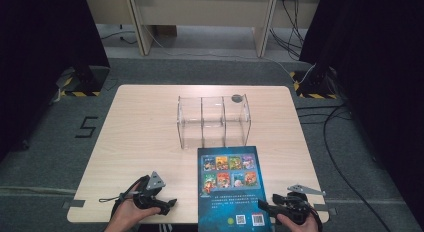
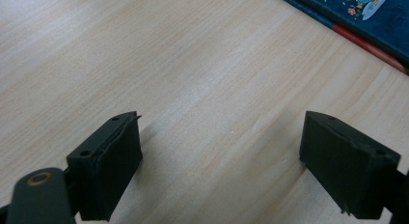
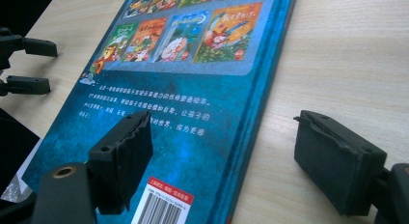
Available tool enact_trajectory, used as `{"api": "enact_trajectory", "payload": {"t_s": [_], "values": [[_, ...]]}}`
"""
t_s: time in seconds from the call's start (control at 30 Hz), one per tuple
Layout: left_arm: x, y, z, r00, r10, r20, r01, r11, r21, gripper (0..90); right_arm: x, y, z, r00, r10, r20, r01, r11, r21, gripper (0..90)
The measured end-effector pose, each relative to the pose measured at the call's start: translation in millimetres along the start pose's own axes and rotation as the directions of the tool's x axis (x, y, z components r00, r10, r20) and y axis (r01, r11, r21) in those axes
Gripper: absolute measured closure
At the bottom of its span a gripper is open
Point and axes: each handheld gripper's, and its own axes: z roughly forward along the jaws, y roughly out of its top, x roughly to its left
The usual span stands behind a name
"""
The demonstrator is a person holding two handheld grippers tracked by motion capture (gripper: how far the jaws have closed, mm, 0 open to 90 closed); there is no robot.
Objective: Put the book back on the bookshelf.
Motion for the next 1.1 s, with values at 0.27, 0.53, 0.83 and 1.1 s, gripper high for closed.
{"api": "enact_trajectory", "payload": {"t_s": [0.27,0.53,0.83,1.1], "values": [[-5.7,2.0,2.3,0.9995,0.025,0.020,-0.024,0.9997,-0.005,13.4,5.5,2.8,9.1,0.9992,-0.028,-0.028,0.028,1.000,0.009,22.3],[-17.4,5.6,4.5,0.9928,0.006,0.120,-0.002,0.9995,-0.030,13.9,9.3,8.0,17.8,0.9988,-0.044,-0.019,0.044,0.999,0.003,20.3],[-35.5,10.1,8.0,0.9769,0.005,0.214,0.006,0.9988,-0.048,18.3,14.6,14.1,29.0,0.9973,-0.059,-0.043,0.060,0.998,0.012,18.3],[-44.4,9.1,7.8,0.9548,0.027,0.296,-0.008,0.9979,-0.065,32.3,23.3,19.6,44.0,0.9931,-0.040,-0.110,0.043,0.999,0.023,18.4]]}}
